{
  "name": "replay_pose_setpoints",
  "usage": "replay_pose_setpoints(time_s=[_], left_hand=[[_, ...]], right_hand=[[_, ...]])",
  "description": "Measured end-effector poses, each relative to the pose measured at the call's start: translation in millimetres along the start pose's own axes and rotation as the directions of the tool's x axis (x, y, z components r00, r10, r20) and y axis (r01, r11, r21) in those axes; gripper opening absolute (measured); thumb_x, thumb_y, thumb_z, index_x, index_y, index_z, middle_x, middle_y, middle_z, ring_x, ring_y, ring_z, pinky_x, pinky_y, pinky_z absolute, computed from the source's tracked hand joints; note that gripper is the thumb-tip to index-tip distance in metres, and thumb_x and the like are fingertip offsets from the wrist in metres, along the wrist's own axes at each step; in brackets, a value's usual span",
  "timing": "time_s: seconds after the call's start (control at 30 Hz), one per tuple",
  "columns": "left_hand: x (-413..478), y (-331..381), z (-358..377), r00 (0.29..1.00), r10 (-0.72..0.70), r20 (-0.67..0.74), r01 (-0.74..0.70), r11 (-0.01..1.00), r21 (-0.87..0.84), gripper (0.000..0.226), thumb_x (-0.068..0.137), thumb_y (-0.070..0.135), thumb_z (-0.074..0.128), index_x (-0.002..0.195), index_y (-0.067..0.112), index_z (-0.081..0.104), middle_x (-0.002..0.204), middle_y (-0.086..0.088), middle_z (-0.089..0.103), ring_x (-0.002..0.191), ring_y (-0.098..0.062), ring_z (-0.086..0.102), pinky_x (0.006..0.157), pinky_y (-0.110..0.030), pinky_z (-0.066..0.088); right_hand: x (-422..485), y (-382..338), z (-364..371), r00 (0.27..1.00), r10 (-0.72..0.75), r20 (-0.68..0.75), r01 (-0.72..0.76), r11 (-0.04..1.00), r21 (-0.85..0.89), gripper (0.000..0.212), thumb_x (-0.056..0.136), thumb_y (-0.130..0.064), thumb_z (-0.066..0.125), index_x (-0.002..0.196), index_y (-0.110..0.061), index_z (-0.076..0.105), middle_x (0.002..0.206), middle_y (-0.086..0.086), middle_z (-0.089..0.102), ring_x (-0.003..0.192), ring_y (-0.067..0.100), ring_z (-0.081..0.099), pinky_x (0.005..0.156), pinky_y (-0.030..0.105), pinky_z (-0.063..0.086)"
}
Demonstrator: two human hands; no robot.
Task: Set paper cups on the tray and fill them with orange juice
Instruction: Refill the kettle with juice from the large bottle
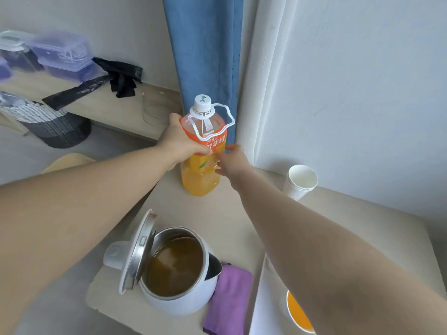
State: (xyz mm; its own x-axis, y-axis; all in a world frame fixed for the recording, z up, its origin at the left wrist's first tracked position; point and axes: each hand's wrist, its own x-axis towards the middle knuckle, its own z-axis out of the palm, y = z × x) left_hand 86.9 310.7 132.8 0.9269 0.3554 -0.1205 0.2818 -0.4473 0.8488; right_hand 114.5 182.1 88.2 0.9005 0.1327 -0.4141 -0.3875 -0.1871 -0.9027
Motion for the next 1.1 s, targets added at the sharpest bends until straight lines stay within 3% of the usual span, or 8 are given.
replay_pose_setpoints(time_s=[0.27,0.4,0.53,0.7,0.83,0.93,1.03,1.1], left_hand=[[34,-20,-4,0.986,-0.075,-0.148,0.059,0.992,-0.110,0.098,0.048,0.032,0.094,0.124,0.018,0.034,0.124,0.000,0.053,0.112,-0.021,0.055,0.096,-0.044,0.050],[40,-17,-2,0.978,-0.105,-0.179,0.090,0.992,-0.093,0.103,0.051,0.037,0.093,0.133,0.019,0.034,0.133,-0.004,0.044,0.118,-0.021,0.050,0.100,-0.042,0.047],[39,-20,-7,0.988,-0.110,-0.107,0.095,0.986,-0.139,0.107,0.049,0.036,0.094,0.136,0.022,0.032,0.134,-0.003,0.046,0.118,-0.022,0.051,0.098,-0.046,0.049],[28,-18,-16,0.992,-0.119,-0.030,0.111,0.976,-0.186,0.114,0.065,0.024,0.088,0.151,0.017,0.014,0.144,-0.002,0.042,0.130,-0.020,0.044,0.106,-0.038,0.041],[5,-11,-26,0.978,-0.207,0.022,0.206,0.948,-0.243,0.098,0.079,0.022,0.078,0.152,0.015,0.013,0.148,-0.006,0.039,0.132,-0.025,0.043,0.105,-0.042,0.043],[-27,-3,-42,0.963,-0.244,0.115,0.264,0.942,-0.210,0.066,0.090,0.020,0.066,0.146,0.012,0.031,0.143,-0.011,0.045,0.129,-0.029,0.046,0.101,-0.043,0.045],[-67,-7,-64,0.948,-0.266,0.177,0.295,0.940,-0.169,0.042,0.095,0.021,0.058,0.134,0.012,0.046,0.121,-0.010,0.058,0.111,-0.026,0.055,0.096,-0.042,0.048],[-96,-18,-77,0.952,-0.249,0.176,0.274,0.952,-0.134,0.025,0.097,0.024,0.054,0.121,0.015,0.054,0.101,-0.004,0.061,0.099,-0.021,0.057,0.090,-0.038,0.049]], right_hand=[[20,-3,26,0.983,0.085,0.163,-0.102,0.990,0.102,0.062,0.090,-0.003,0.051,0.143,-0.019,0.025,0.131,0.012,0.053,0.117,0.028,0.055,0.072,0.029,0.055],[21,-7,26,0.976,0.081,0.203,-0.080,0.997,-0.010,0.059,0.094,-0.005,0.048,0.147,-0.020,0.025,0.145,0.008,0.041,0.126,0.028,0.048,0.084,0.037,0.054],[18,-11,27,0.969,0.088,0.229,-0.060,0.990,-0.127,0.062,0.096,-0.005,0.047,0.150,-0.023,0.022,0.152,0.004,0.032,0.129,0.028,0.045,0.090,0.040,0.054],[2,-14,28,0.968,0.121,0.217,-0.088,0.983,-0.159,0.067,0.095,-0.008,0.051,0.151,-0.026,0.019,0.146,0.008,0.040,0.130,0.029,0.044,0.090,0.037,0.053],[-29,-22,23,0.971,0.117,0.210,-0.067,0.971,-0.229,0.056,0.096,-0.011,0.051,0.147,-0.019,0.030,0.136,0.009,0.049,0.117,0.025,0.053,0.086,0.034,0.053],[-70,-30,20,0.967,0.033,0.252,0.044,0.955,-0.295,0.037,0.097,-0.015,0.050,0.133,-0.014,0.048,0.115,0.006,0.056,0.096,0.018,0.056,0.077,0.030,0.051],[-123,-31,24,0.928,-0.148,0.342,0.258,0.917,-0.303,0.018,0.097,-0.026,0.050,0.112,-0.018,0.058,0.107,0.003,0.061,0.095,0.016,0.057,0.079,0.026,0.047],[-161,-28,28,0.873,-0.262,0.411,0.400,0.866,-0.298,0.021,0.097,-0.034,0.050,0.106,-0.019,0.062,0.106,-0.003,0.062,0.100,0.012,0.056,0.088,0.024,0.043]])
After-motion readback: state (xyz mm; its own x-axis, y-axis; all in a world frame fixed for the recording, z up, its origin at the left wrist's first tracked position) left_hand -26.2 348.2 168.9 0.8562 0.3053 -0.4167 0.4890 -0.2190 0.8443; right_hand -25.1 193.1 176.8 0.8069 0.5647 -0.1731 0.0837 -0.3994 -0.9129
